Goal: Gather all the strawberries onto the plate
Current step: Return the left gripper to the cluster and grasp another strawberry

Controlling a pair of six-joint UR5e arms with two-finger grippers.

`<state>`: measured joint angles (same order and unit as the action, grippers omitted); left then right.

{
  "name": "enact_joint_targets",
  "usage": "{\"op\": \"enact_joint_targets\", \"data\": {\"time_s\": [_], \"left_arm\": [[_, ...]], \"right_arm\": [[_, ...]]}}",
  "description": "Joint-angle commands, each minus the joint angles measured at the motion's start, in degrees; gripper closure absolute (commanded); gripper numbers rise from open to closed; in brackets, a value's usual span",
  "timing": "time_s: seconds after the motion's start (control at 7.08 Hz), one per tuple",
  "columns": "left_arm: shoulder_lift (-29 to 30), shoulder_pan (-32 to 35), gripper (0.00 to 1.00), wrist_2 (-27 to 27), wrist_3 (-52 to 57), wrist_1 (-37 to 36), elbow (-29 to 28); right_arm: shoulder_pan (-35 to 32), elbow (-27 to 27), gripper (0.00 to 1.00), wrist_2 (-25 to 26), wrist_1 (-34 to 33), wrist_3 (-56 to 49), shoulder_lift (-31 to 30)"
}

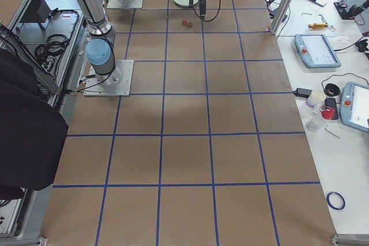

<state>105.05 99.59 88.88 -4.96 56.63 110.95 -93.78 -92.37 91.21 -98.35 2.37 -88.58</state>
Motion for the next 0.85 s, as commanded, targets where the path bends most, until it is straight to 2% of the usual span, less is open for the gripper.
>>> {"op": "enact_joint_targets", "data": {"time_s": [0.0, 0.14, 0.42, 0.71], "left_arm": [[5.32, 4.28, 0.01, -1.08, -5.92, -6.69, -1.95], [7.26, 6.21, 0.02, -0.64, -8.64, -6.53, -3.97], [9.38, 8.51, 0.04, -0.28, -12.08, -6.44, -3.9], [10.44, 8.78, 0.13, -0.2, -11.83, -6.53, -3.2]], "right_arm": [[0.0, 0.0, 0.0, -0.07, 0.0, 0.0, -0.01], [0.0, 0.0, 0.0, -0.07, 0.0, 0.0, -0.01], [0.0, 0.0, 0.0, -0.07, -0.09, 0.0, -0.01], [0.0, 0.0, 0.0, 0.01, 0.0, 0.0, -0.01]]}}
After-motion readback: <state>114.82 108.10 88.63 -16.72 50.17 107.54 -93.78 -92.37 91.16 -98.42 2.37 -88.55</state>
